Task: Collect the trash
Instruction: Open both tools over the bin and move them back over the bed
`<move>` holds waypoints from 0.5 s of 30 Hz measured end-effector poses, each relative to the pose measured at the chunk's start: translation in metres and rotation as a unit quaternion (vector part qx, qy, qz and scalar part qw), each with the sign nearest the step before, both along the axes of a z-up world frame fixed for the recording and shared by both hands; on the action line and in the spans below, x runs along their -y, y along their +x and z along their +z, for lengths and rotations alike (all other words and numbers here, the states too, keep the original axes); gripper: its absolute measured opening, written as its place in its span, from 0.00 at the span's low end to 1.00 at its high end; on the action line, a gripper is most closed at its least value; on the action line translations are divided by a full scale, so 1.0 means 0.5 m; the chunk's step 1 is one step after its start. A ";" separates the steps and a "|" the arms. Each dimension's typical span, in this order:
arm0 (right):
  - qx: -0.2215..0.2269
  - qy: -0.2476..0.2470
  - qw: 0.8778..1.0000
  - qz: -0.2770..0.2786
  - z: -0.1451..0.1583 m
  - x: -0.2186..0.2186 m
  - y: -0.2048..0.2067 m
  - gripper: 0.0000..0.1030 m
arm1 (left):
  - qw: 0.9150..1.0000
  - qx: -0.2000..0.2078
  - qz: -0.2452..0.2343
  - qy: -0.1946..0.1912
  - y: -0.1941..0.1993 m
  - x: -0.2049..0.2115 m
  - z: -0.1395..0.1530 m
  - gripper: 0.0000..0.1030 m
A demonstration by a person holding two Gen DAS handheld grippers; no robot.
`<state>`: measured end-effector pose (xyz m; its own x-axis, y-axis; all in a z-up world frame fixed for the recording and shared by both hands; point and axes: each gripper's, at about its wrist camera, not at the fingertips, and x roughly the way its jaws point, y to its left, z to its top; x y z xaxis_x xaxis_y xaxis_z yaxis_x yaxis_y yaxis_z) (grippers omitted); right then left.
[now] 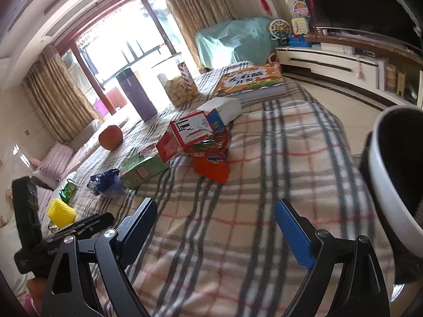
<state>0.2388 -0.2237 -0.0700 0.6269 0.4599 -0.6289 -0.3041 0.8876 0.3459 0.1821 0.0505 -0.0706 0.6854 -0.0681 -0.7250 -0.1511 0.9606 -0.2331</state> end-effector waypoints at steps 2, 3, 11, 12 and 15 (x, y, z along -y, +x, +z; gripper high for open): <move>-0.003 -0.004 1.000 0.004 -0.003 -0.013 0.022 0.89 | 1.000 -0.001 0.013 0.007 0.010 -0.021 0.003 0.80; -0.007 -0.008 1.000 0.006 -0.006 -0.018 0.034 0.89 | 1.000 -0.002 0.019 0.010 0.017 -0.032 0.004 0.80; -0.026 -0.020 0.999 0.025 -0.030 -0.074 0.122 0.89 | 0.998 0.007 0.055 0.016 0.074 -0.105 0.014 0.83; -0.028 -0.022 0.999 0.025 -0.035 -0.079 0.129 0.89 | 0.998 0.003 0.055 0.017 0.084 -0.108 0.009 0.83; -0.030 -0.027 0.999 0.029 -0.039 -0.089 0.137 0.77 | 0.999 -0.003 0.050 0.018 0.110 -0.115 -0.006 0.81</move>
